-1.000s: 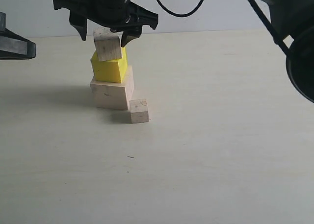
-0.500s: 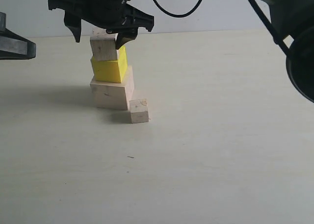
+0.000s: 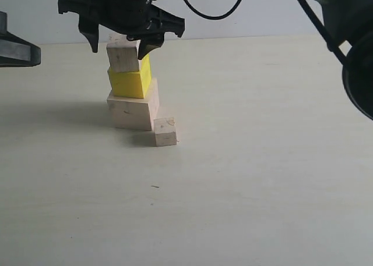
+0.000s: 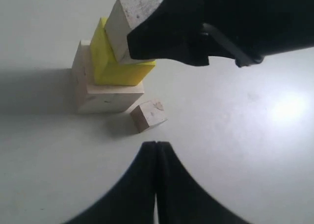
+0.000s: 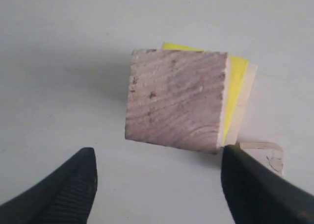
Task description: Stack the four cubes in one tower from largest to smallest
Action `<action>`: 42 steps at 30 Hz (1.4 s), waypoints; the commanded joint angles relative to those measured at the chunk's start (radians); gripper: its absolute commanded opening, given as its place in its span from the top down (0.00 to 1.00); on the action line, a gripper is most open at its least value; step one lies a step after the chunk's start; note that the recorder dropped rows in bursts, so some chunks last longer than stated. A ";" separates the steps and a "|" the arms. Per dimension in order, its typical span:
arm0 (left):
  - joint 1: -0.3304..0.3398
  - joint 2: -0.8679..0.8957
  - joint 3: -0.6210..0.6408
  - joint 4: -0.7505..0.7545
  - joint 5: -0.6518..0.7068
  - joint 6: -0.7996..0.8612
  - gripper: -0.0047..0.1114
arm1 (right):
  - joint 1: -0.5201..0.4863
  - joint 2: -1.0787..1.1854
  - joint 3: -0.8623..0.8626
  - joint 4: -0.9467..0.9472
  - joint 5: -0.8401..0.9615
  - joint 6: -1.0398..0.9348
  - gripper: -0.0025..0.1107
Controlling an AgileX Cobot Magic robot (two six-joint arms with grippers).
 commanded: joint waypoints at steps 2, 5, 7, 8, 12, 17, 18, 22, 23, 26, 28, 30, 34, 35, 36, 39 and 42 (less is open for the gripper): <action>-0.005 0.002 0.003 -0.003 -0.049 0.007 0.96 | 0.001 -0.048 -0.007 -0.039 0.039 -0.038 0.42; -0.005 0.034 0.003 -0.001 -0.088 0.007 0.96 | 0.001 -0.076 -0.007 -0.088 0.039 -0.070 0.43; -0.005 0.067 0.003 -0.009 -0.108 0.007 0.96 | 0.001 -0.097 -0.007 -0.114 0.039 -0.104 0.46; -0.005 0.089 -0.001 -0.013 -0.121 0.009 0.96 | 0.001 -0.109 -0.007 -0.119 0.039 -0.117 0.49; -0.005 0.239 -0.076 -0.047 -0.114 0.035 0.96 | -0.012 -0.155 -0.007 -0.203 0.039 -0.155 0.81; -0.005 0.383 -0.215 -0.052 -0.060 0.044 0.96 | -0.079 -0.169 -0.007 -0.206 0.039 -0.252 0.98; -0.005 0.419 -0.254 -0.055 -0.054 0.058 0.96 | -0.106 -0.169 -0.007 -0.173 0.039 -0.266 0.98; -0.005 0.529 -0.355 -0.055 -0.029 0.059 0.96 | -0.156 -0.169 -0.007 -0.138 0.039 -0.283 0.98; -0.005 0.563 -0.384 -0.055 -0.021 0.059 0.96 | -0.155 -0.169 -0.007 -0.138 0.039 -0.289 0.98; -0.005 0.641 -0.432 -0.059 -0.013 0.062 0.96 | -0.155 -0.169 -0.007 -0.138 0.039 -0.301 0.98; -0.005 0.676 -0.448 -0.064 -0.010 0.072 0.96 | -0.155 -0.169 -0.007 -0.141 0.039 -0.301 0.98; -0.005 0.706 -0.467 -0.090 0.016 0.097 0.96 | -0.158 -0.169 -0.007 -0.145 0.039 -0.301 0.98; -0.008 0.752 -0.494 -0.152 0.046 0.140 0.96 | -0.168 -0.169 -0.007 -0.145 0.039 -0.301 0.98; -0.008 0.756 -0.498 -0.153 0.046 0.143 0.96 | -0.172 -0.169 -0.007 -0.145 0.039 -0.301 0.98; -0.008 0.758 -0.499 -0.156 0.044 0.146 0.96 | -0.178 -0.169 -0.007 -0.145 0.039 -0.301 0.98; -0.008 0.765 -0.515 -0.162 0.041 0.166 0.96 | -0.193 -0.169 -0.007 -0.138 0.039 -0.301 0.98; -0.008 0.774 -0.532 -0.174 0.050 0.178 0.96 | -0.201 -0.169 -0.007 -0.133 0.039 -0.301 0.98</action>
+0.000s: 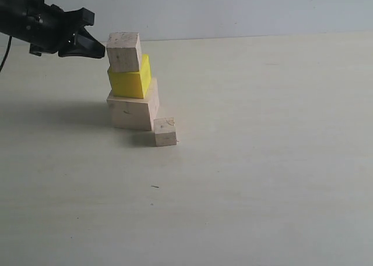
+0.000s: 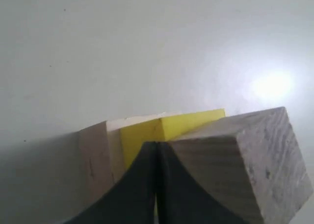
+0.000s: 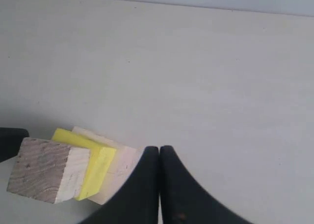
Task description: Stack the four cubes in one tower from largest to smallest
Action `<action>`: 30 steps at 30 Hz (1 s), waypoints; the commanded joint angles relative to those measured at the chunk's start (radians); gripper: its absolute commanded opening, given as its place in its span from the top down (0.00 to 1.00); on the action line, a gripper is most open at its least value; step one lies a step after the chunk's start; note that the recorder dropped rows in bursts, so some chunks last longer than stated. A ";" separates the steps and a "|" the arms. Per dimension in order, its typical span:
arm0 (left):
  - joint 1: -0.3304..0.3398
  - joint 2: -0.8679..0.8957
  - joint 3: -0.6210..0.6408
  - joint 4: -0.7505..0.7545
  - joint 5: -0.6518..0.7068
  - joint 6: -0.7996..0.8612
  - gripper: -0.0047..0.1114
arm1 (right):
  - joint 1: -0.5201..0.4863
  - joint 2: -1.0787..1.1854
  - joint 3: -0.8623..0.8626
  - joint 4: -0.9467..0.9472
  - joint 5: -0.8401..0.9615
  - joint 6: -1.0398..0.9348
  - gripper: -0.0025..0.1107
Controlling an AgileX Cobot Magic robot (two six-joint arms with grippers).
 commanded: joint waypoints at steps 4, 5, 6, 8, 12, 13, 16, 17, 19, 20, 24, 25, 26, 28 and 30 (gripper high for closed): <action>-0.003 0.037 -0.049 -0.048 0.046 0.039 0.96 | -0.018 -0.009 -0.007 0.001 -0.002 -0.007 0.98; -0.003 0.041 -0.052 -0.048 0.048 0.039 0.96 | -0.018 -0.009 -0.007 0.001 -0.002 -0.007 0.98; -0.003 0.045 -0.054 -0.048 0.048 0.041 0.96 | -0.018 -0.009 -0.007 0.001 -0.002 -0.007 0.98; -0.003 0.049 -0.063 -0.048 0.052 0.044 0.96 | -0.018 -0.009 -0.007 0.001 -0.002 -0.007 0.98; -0.003 0.053 -0.068 -0.077 0.056 0.074 0.96 | -0.018 -0.009 -0.007 0.001 -0.002 -0.007 0.98; -0.003 0.053 -0.068 -0.085 0.059 0.085 0.96 | -0.018 -0.009 -0.007 0.001 -0.002 -0.007 0.98; -0.003 0.053 -0.068 -0.089 0.061 0.088 0.96 | -0.018 -0.007 -0.007 0.000 -0.002 -0.007 0.98; -0.003 0.053 -0.068 -0.089 0.061 0.088 0.96 | -0.018 -0.007 -0.007 0.000 -0.002 -0.007 0.98; -0.003 0.053 -0.068 -0.096 0.067 0.098 0.96 | -0.018 -0.007 -0.007 0.000 -0.002 -0.007 0.98; -0.003 0.053 -0.068 -0.104 0.070 0.110 0.96 | -0.018 -0.007 -0.007 0.000 -0.002 -0.007 0.98; -0.003 0.053 -0.068 -0.121 0.078 0.117 0.96 | -0.018 -0.007 -0.007 0.000 -0.002 -0.007 0.98; -0.003 0.053 -0.068 -0.120 0.076 0.117 0.96 | -0.018 -0.007 -0.007 0.000 -0.002 -0.007 0.98; -0.003 0.053 -0.068 -0.120 0.076 0.117 0.96 | -0.018 -0.007 -0.007 0.000 -0.002 -0.007 0.98; -0.003 0.053 -0.068 -0.120 0.073 0.117 0.96 | -0.018 -0.007 -0.007 0.000 -0.002 -0.007 0.98; -0.003 0.053 -0.068 -0.121 0.071 0.117 0.96 | -0.018 -0.007 -0.007 0.002 -0.002 -0.007 0.98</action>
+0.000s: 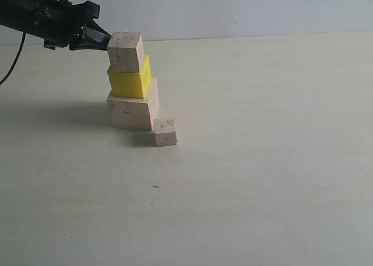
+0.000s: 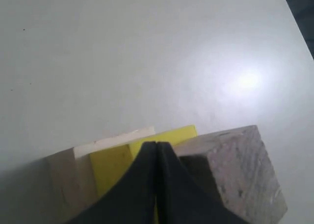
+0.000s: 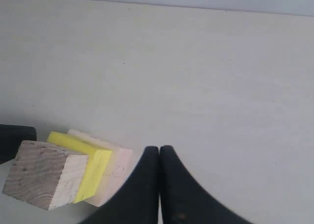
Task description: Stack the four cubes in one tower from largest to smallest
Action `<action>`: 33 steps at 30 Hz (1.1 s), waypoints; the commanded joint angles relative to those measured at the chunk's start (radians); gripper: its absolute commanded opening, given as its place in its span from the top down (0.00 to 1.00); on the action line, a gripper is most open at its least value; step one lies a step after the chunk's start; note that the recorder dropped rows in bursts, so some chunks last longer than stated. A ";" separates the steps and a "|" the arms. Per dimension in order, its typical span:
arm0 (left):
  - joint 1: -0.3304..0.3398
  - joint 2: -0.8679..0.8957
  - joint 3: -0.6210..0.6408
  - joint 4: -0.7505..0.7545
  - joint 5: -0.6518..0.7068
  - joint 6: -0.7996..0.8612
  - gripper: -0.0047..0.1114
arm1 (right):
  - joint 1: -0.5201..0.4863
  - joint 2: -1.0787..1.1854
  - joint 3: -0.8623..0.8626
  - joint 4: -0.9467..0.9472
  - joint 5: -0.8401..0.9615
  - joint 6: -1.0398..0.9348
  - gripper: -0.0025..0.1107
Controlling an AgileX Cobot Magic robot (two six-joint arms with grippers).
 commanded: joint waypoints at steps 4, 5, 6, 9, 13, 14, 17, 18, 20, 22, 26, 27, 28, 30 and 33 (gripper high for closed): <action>-0.002 -0.002 -0.009 -0.015 -0.001 0.005 0.96 | -0.004 -0.007 -0.007 0.005 -0.002 -0.005 0.98; -0.002 -0.002 -0.009 -0.015 -0.001 0.005 0.96 | -0.004 -0.007 -0.007 0.005 -0.002 -0.005 0.98; -0.002 -0.002 -0.009 -0.015 -0.001 0.005 0.96 | -0.004 -0.005 -0.007 0.002 -0.002 -0.005 0.98; 0.010 -0.004 -0.009 -0.015 -0.001 -0.004 0.96 | -0.004 0.008 -0.007 -0.007 -0.002 -0.014 0.98; 0.032 -0.015 -0.009 0.010 0.009 -0.025 0.96 | -0.029 0.049 -0.006 0.068 -0.002 -0.025 0.98; 0.036 -0.019 -0.009 0.014 0.017 -0.028 0.96 | -0.041 0.061 -0.006 0.094 -0.002 -0.030 0.98; 0.044 -0.019 -0.009 0.017 0.033 -0.037 0.96 | -0.074 0.098 -0.006 0.163 -0.002 -0.032 0.98; 0.043 -0.019 -0.009 0.024 0.033 -0.044 0.96 | -0.085 0.106 -0.006 0.201 -0.002 -0.038 0.98; 0.043 -0.019 -0.009 0.041 0.035 -0.048 0.96 | -0.104 0.121 -0.006 0.279 -0.002 -0.060 0.98; 0.043 -0.019 -0.002 0.043 0.035 -0.051 0.96 | -0.117 0.139 -0.006 0.351 -0.002 -0.092 0.98; 0.043 -0.019 0.023 0.041 0.033 -0.048 0.96 | -0.119 0.168 -0.006 0.406 -0.002 -0.099 0.98; 0.043 -0.019 0.031 0.041 0.033 -0.048 0.96 | -0.119 0.173 -0.006 0.425 -0.002 -0.099 0.98; 0.043 -0.019 0.043 0.041 0.028 -0.048 0.96 | -0.119 0.178 -0.006 0.445 -0.002 -0.100 0.98; 0.055 -0.019 0.075 0.045 0.021 -0.048 0.96 | -0.119 0.190 -0.006 0.485 -0.002 -0.101 0.98; 0.075 -0.021 0.094 0.041 0.015 -0.047 0.96 | -0.119 0.190 -0.006 0.485 -0.002 -0.101 0.98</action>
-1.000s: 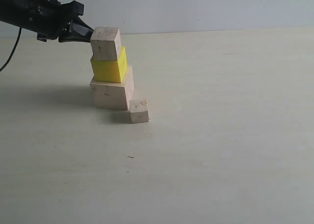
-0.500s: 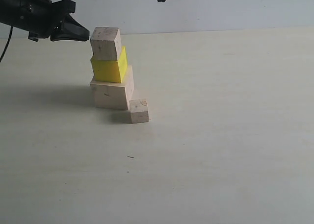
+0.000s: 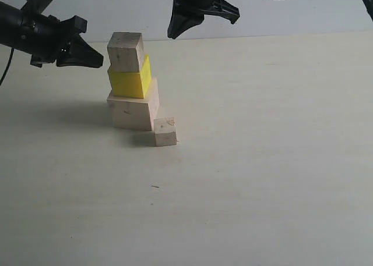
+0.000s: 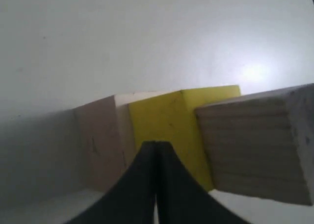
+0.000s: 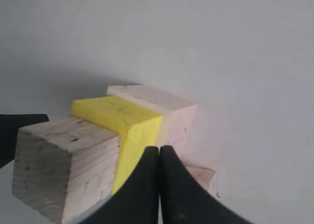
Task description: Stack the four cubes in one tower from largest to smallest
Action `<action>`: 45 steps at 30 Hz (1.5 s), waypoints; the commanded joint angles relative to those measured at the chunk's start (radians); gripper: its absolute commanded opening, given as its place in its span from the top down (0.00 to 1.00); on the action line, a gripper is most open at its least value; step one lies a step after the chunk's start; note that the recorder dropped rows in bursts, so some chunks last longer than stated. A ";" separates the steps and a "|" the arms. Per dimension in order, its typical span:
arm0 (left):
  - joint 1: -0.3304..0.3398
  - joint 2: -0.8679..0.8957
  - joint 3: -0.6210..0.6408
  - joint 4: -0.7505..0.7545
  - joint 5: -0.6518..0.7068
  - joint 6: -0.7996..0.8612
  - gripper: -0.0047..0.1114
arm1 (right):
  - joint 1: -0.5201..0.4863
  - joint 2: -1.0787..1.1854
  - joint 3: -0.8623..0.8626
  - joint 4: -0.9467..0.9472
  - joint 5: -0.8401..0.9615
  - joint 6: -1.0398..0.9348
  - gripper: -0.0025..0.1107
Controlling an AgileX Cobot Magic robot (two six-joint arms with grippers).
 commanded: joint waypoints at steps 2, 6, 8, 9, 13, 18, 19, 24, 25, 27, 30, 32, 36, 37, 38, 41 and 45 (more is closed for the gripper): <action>0.029 -0.020 0.018 -0.007 -0.019 0.001 0.96 | -0.004 -0.002 -0.003 0.017 -0.004 -0.011 0.98; 0.029 -0.024 0.018 -0.003 -0.030 0.001 0.96 | 0.002 -0.027 0.146 0.016 -0.004 -0.025 0.98; 0.029 -0.024 0.018 -0.003 -0.033 0.003 0.96 | 0.003 -0.070 0.202 0.009 -0.004 -0.030 0.98; 0.029 -0.024 0.018 -0.003 -0.033 0.003 0.96 | 0.003 -0.090 0.224 0.006 -0.004 -0.036 0.98; 0.029 -0.024 0.018 -0.003 -0.035 0.003 0.96 | 0.008 -0.139 0.356 0.146 -0.072 -0.138 0.98; 0.029 -0.024 0.018 -0.003 -0.026 0.003 0.96 | 0.020 -0.145 0.429 0.359 -0.185 -0.255 0.98; 0.029 -0.024 0.018 -0.003 -0.026 0.003 0.96 | 0.020 -0.145 0.432 0.352 -0.198 -0.255 0.98; 0.029 -0.024 0.018 -0.003 -0.025 0.005 0.96 | 0.025 -0.145 0.432 0.373 -0.236 -0.278 0.98; 0.029 -0.024 0.018 -0.003 -0.025 0.005 0.96 | 0.025 -0.145 0.432 0.375 -0.241 -0.278 0.98; 0.029 -0.024 0.018 -0.003 -0.025 0.005 0.96 | 0.025 -0.145 0.432 0.375 -0.245 -0.278 0.98; 0.029 -0.024 0.018 -0.005 -0.025 0.005 0.96 | 0.025 -0.145 0.432 0.375 -0.253 -0.280 0.98; 0.029 -0.024 0.018 -0.007 -0.025 0.005 0.96 | 0.025 -0.145 0.432 0.377 -0.252 -0.280 0.98; 0.029 -0.024 0.018 -0.007 -0.025 0.005 0.96 | 0.025 -0.145 0.432 0.382 -0.245 -0.291 0.98; 0.029 -0.024 0.018 -0.007 -0.025 0.005 0.96 | 0.025 -0.145 0.432 0.382 -0.245 -0.296 0.98; 0.029 -0.024 0.018 -0.007 -0.025 0.005 0.96 | 0.025 -0.145 0.432 0.382 -0.243 -0.298 0.98; 0.029 -0.024 0.018 -0.007 -0.025 0.005 0.96 | 0.025 -0.145 0.432 0.385 -0.237 -0.298 0.98; 0.029 -0.024 0.018 -0.007 -0.025 0.005 0.96 | 0.025 -0.145 0.432 0.401 -0.230 -0.330 0.98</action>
